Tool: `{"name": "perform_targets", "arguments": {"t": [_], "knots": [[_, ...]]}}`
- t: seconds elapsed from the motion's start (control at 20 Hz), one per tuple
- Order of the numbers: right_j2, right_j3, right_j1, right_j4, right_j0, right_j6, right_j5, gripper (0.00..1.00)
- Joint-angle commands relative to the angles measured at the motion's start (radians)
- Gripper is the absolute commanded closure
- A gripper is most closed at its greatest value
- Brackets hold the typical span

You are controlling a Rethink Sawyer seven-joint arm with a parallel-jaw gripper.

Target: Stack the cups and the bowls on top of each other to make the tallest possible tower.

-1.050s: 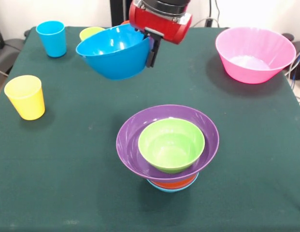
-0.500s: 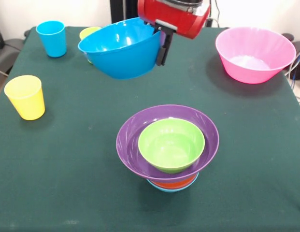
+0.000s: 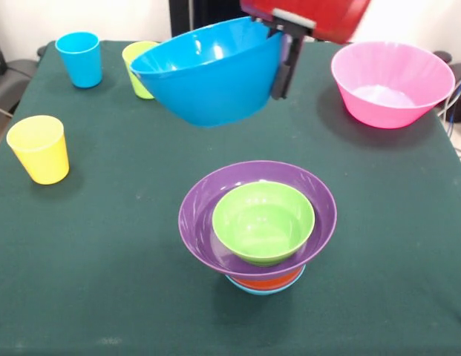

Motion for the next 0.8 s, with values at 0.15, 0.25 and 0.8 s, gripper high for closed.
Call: {"name": "perform_targets", "arguments": {"t": [0.15, 0.25, 0.8], "knots": [[0.14, -0.263, 0.157, -0.035, 0.046, -0.22, 0.149, 1.0], [0.143, -0.313, 0.182, -0.048, 0.054, -0.233, 0.154, 1.0], [0.113, -0.299, 0.214, -0.056, 0.069, -0.229, 0.073, 1.0]]}}
